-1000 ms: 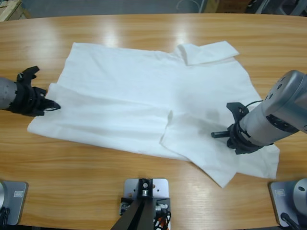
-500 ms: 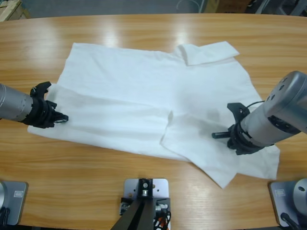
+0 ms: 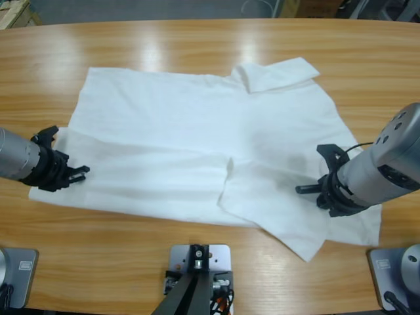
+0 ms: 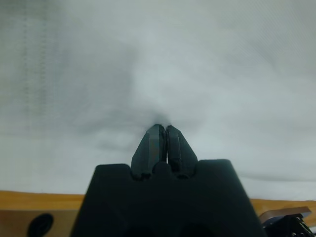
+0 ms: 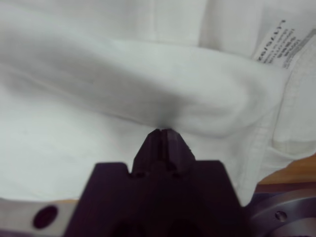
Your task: Fold clothes
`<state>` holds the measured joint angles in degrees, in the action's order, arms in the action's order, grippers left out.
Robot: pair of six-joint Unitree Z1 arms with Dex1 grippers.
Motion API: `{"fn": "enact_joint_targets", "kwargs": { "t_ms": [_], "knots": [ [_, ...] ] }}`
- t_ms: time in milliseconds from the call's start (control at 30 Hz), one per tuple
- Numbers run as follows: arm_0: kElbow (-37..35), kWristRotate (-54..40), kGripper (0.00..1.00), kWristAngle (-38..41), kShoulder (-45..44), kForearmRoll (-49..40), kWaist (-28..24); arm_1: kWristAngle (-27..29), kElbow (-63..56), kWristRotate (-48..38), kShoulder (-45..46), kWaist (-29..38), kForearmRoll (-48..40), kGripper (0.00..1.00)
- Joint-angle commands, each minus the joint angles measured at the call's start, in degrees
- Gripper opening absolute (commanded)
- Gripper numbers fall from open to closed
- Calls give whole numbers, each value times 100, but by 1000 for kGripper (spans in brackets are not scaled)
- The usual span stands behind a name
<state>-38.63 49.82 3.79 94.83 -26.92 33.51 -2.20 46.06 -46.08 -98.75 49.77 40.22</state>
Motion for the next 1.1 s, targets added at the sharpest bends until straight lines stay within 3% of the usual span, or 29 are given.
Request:
{"fn": "enact_joint_targets", "kwargs": {
  "t_ms": [33, 200, 300, 333, 367, 400, 433, 467, 500, 600, 667, 767, 833, 967, 1100],
  "knots": [
    [467, 554, 0, 173, -189, -541, 332, -75, -187, -83, 137, 60, -49, 0],
    [481, 575, 0, 191, -265, -518, 358, -72, -219, -120, 286, 60, -41, 0],
    [256, 547, 0, -66, -446, -461, 330, 204, -147, 3, 687, 60, -57, 0],
    [161, 494, 0, -75, -592, -367, 267, 359, -106, 202, 841, 60, -9, 342],
    [63, 403, 0, -75, -780, -247, 186, 535, 84, 386, 996, 60, 161, 897],
    [-53, 264, 34, -75, -977, -127, 59, 753, 384, 516, 1151, 60, 397, 999],
    [-195, 98, 448, -73, -1198, -54, -122, 1025, 731, 671, 1281, 30, 648, 1000],
    [-383, -67, 715, -80, -1446, -48, -363, 1190, 1123, 889, 1360, -111, 875, 1000],
    [-572, -236, 831, -73, -1708, -22, -672, 1220, 1515, 1126, 1371, -317, 1051, 1000],
    [-993, -761, 872, 289, -2084, 403, -1663, 955, 2506, 1602, 1107, -1206, 1360, 984],
    [-1206, -1239, 874, 797, -1949, 692, -2173, 311, 3111, 1945, 720, -2041, 1473, 909],
    [-1305, -1241, 918, 1613, -1534, 741, -3096, -633, 4044, 2253, -55, -3221, 1657, 899],
    [-1340, -1278, 896, 2219, -1241, 741, -3593, -1070, 4654, 2328, -639, -3743, 1708, 899],
    [-1665, -1455, 890, 2680, -581, 741, -4184, -1422, 5928, 2395, -1925, -4096, 2030, 883],
    [-2111, -1448, 912, 2701, -38, 718, -4256, -1680, 6644, 2358, -2920, -4221, 2297, 723]
  ]
}}
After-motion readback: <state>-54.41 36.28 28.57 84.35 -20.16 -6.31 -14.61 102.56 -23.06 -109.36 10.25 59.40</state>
